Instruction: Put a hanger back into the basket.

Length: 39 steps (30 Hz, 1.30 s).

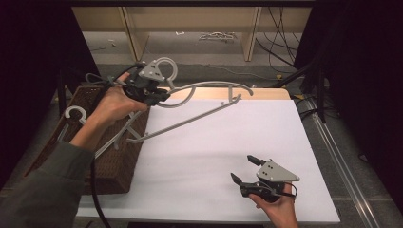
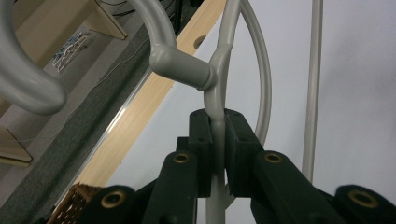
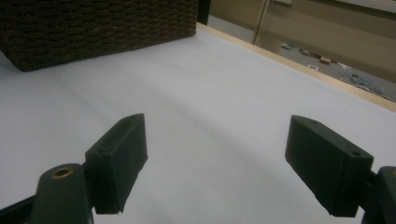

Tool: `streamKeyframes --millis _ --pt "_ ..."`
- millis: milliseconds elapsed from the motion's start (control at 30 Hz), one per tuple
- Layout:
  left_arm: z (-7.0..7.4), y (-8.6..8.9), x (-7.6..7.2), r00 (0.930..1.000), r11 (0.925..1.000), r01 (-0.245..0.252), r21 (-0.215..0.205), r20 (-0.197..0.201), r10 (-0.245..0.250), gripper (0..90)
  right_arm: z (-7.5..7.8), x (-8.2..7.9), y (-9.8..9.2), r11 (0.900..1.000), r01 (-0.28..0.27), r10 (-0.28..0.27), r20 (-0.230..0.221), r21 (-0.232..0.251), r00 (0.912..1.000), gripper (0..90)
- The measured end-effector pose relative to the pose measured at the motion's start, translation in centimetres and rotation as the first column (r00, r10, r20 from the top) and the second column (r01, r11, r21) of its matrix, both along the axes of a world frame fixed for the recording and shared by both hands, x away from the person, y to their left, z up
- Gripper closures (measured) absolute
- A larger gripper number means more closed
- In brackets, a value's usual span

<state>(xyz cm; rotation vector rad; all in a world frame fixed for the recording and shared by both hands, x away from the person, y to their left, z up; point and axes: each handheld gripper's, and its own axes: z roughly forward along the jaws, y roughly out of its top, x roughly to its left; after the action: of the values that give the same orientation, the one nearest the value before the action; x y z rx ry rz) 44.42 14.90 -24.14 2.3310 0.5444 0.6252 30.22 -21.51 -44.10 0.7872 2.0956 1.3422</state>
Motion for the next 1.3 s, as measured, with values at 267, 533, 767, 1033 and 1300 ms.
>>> streamKeyframes --millis 267,533,767,1033,1300 --pt "0.6 4.8 -0.1 0.996 0.996 -0.089 0.0 0.005 0.089 82.4 -0.1 0.0 0.1 1.0 0.002 -0.002 -0.001 0.005 1.0 21.7" --pt "-0.4 9.9 0.3 0.9787 0.9781 -0.205 -0.033 -0.009 0.205 82.4 -0.1 0.0 0.1 1.0 -0.001 0.001 -0.009 0.0 1.0 21.6" --pt "-2.1 13.9 0.8 0.9538 0.953 -0.299 -0.047 -0.042 0.297 82.5 -0.2 0.1 0.1 1.0 -0.002 0.002 -0.01 0.0 0.9999 21.6" --pt "-4.4 17.8 1.2 0.9275 0.9258 -0.372 -0.067 -0.069 0.368 82.4 -0.2 0.0 0.1 1.0 0.003 -0.003 -0.012 -0.003 0.9999 21.6" --pt "-6.6 20.5 1.4 0.8994 0.8951 -0.436 -0.095 -0.087 0.428 82.4 -0.3 0.1 0.1 1.0 0.006 -0.006 -0.006 0.003 1.0 21.6"
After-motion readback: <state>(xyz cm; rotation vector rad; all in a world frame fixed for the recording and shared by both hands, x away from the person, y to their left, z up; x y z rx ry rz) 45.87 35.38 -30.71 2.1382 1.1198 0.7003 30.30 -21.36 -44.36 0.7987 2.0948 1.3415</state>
